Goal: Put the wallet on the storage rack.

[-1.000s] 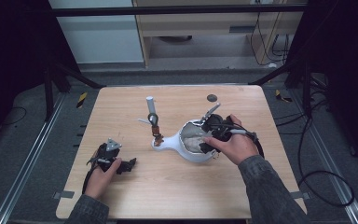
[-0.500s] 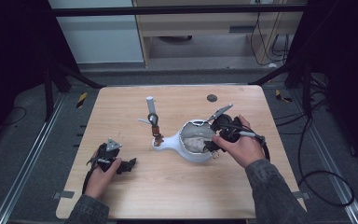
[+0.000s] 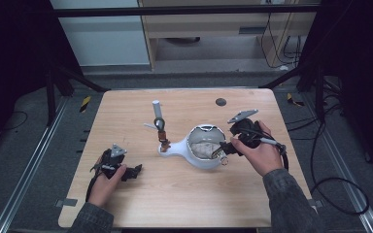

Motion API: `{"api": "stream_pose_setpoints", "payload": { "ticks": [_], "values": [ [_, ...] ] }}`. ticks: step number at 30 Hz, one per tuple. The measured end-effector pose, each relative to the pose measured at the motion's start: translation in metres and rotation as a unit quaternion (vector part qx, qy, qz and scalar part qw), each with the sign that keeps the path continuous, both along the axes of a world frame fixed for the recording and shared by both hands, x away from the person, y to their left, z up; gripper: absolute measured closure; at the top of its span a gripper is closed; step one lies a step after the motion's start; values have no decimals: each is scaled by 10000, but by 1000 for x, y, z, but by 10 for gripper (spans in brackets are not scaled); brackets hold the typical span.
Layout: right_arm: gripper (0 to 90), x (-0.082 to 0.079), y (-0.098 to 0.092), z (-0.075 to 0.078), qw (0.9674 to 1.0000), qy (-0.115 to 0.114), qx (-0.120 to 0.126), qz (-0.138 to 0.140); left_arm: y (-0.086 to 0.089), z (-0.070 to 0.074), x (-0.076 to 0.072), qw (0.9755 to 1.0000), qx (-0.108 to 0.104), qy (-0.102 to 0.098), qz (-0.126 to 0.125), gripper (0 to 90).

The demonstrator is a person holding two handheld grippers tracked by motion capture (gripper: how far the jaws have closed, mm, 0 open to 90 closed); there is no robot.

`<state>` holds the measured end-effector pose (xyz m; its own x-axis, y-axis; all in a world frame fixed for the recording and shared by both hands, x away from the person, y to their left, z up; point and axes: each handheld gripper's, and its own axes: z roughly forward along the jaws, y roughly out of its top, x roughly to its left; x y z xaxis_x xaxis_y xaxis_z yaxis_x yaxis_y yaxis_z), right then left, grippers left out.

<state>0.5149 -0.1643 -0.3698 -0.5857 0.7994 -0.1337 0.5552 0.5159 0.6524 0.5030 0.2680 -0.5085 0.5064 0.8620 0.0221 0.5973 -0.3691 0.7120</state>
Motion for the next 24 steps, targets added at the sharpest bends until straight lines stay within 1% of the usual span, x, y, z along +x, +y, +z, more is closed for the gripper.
{"api": "stream_pose_setpoints", "payload": {
  "ticks": [2,7,13,22,24],
  "values": [
    [89,0,-6,-2,9999,-50,79,-79,0,0,0,10000,-1,0,2,0],
    [89,-3,-17,-7,9996,-72,226,-156,0,0,0,10000,10,5,-2,0],
    [89,-5,-28,-15,9992,-95,268,-290,0,0,-1,10000,7,10,0,0],
    [85,-6,-43,-33,9979,8,366,-527,0,0,0,10000,2,12,1,0],
    [84,-6,-46,-37,9977,-2,368,-562,0,0,0,10000,0,12,3,0]
  ]
}}
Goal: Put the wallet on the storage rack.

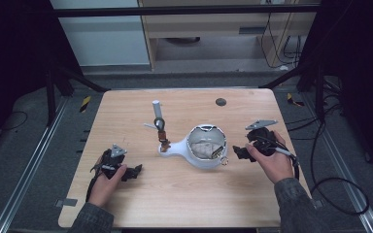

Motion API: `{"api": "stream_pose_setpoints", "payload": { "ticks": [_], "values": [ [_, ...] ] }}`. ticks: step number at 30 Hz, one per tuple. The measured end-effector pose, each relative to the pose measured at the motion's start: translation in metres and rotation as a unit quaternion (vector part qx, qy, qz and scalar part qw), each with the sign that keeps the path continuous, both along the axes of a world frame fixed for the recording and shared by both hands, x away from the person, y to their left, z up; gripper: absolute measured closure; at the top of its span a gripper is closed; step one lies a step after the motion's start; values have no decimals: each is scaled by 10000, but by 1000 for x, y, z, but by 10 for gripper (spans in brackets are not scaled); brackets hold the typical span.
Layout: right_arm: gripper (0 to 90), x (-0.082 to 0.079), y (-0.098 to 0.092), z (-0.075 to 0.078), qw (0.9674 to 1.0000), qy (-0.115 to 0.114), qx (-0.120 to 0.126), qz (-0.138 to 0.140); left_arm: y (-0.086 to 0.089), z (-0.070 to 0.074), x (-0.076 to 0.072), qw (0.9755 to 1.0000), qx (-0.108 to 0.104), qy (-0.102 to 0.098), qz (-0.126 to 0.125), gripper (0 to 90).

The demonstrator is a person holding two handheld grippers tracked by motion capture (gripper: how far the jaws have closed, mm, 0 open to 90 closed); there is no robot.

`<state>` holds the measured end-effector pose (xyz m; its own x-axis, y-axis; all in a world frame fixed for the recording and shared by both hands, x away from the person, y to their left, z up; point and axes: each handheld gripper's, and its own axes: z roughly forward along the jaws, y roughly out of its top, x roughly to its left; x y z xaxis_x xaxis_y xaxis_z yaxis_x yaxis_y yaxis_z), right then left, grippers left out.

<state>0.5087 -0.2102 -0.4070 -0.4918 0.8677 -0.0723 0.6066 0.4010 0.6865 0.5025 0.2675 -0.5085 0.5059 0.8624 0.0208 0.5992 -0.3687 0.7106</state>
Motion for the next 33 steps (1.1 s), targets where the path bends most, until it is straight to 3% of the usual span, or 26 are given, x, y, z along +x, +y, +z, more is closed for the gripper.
{"api": "stream_pose_setpoints", "payload": {
  "ticks": [28,33],
  "values": [
    [54,-15,-39,-54,9980,315,262,-489,-1,0,0,10000,1,0,16,0],
    [55,-18,-42,-64,9979,318,219,-517,-1,0,0,10000,-2,-1,21,0]
  ]
}}
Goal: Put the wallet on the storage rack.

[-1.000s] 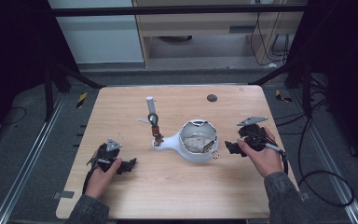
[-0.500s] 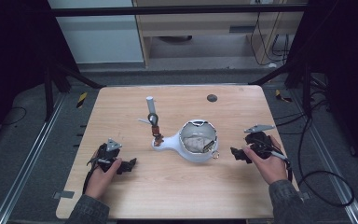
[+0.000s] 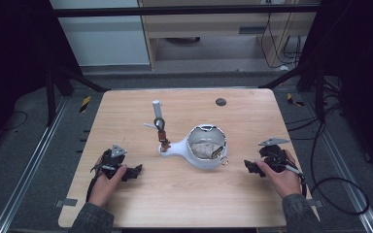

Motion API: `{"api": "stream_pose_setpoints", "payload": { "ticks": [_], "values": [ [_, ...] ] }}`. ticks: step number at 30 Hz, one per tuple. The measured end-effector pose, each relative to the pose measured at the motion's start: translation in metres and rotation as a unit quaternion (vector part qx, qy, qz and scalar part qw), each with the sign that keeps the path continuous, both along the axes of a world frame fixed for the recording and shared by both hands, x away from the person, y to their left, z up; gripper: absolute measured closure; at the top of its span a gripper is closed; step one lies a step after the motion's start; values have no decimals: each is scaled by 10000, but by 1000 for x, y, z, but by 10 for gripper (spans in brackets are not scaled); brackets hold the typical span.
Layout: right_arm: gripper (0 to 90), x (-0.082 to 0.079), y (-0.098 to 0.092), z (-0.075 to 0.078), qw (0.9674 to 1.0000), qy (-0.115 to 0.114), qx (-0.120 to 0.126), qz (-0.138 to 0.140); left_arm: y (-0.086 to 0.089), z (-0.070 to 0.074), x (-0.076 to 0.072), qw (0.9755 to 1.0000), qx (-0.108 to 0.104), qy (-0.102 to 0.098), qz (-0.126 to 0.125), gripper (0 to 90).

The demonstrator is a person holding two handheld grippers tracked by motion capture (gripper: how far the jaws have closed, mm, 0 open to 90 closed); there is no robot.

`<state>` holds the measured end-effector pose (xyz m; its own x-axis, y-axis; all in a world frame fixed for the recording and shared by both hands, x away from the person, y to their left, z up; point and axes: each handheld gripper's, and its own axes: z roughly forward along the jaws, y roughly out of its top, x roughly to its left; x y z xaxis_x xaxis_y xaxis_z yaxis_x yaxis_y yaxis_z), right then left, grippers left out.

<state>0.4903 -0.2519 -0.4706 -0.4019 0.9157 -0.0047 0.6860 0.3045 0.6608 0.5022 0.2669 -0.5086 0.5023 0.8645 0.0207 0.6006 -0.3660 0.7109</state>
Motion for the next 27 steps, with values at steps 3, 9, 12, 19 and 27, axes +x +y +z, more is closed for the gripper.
{"api": "stream_pose_setpoints", "payload": {
  "ticks": [3,9,12,19,27],
  "values": [
    [57,0,-1,-5,10000,-3,-21,-37,0,0,0,10000,-16,-4,14,0],
    [59,1,-2,-16,9999,-8,50,-107,0,0,0,10000,-12,-5,16,0],
    [59,3,-2,-21,9998,-53,124,-177,0,0,0,10000,-11,-5,14,0],
    [57,8,-2,-31,9991,-76,247,-340,0,0,0,10000,-11,-5,14,0],
    [48,12,0,-36,9985,-162,260,-449,0,0,0,10000,-12,-6,16,0]
  ]
}}
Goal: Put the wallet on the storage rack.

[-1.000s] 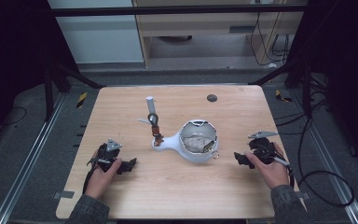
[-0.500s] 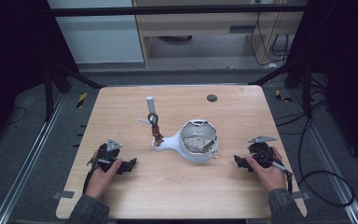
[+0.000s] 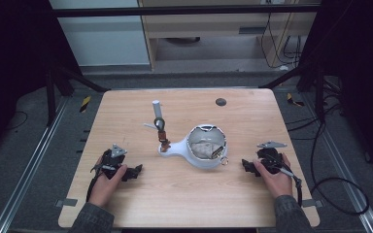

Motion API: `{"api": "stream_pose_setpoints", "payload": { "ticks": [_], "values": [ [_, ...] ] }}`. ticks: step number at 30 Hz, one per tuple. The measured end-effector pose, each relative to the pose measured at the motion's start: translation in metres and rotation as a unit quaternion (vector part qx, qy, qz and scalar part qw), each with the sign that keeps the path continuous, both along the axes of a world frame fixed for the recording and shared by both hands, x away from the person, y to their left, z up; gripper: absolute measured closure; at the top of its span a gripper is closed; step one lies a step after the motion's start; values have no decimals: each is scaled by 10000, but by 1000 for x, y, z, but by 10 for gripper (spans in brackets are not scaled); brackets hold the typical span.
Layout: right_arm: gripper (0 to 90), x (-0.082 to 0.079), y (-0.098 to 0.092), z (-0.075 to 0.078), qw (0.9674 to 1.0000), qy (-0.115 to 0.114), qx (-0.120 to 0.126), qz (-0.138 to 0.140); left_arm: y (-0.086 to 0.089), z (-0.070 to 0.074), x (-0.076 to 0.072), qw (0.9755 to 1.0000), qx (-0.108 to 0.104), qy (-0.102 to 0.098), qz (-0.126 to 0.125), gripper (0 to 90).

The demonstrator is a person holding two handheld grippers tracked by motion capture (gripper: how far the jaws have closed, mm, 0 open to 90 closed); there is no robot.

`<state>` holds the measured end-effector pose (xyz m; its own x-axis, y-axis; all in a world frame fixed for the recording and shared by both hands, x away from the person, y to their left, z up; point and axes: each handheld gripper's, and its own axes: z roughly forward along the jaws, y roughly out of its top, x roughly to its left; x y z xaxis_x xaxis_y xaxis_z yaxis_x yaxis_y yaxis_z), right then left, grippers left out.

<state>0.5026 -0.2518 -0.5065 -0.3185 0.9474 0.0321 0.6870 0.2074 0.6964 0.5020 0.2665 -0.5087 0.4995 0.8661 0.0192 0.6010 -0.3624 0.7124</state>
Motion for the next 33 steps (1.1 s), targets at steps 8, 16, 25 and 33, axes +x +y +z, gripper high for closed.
{"api": "stream_pose_setpoints", "payload": {
  "ticks": [8,16,25,33],
  "values": [
    [32,-1,3,-2,9999,-92,-38,-50,0,0,0,10000,0,0,-1,0],
    [19,-2,5,-6,9996,-250,-66,-90,0,0,0,10000,0,0,0,0],
    [23,-5,6,-6,9996,-259,-104,-98,0,0,0,10000,-3,1,-2,0],
    [24,-6,8,-6,9994,-261,-105,-179,-1,0,1,10000,2,3,-21,0]
  ]
}}
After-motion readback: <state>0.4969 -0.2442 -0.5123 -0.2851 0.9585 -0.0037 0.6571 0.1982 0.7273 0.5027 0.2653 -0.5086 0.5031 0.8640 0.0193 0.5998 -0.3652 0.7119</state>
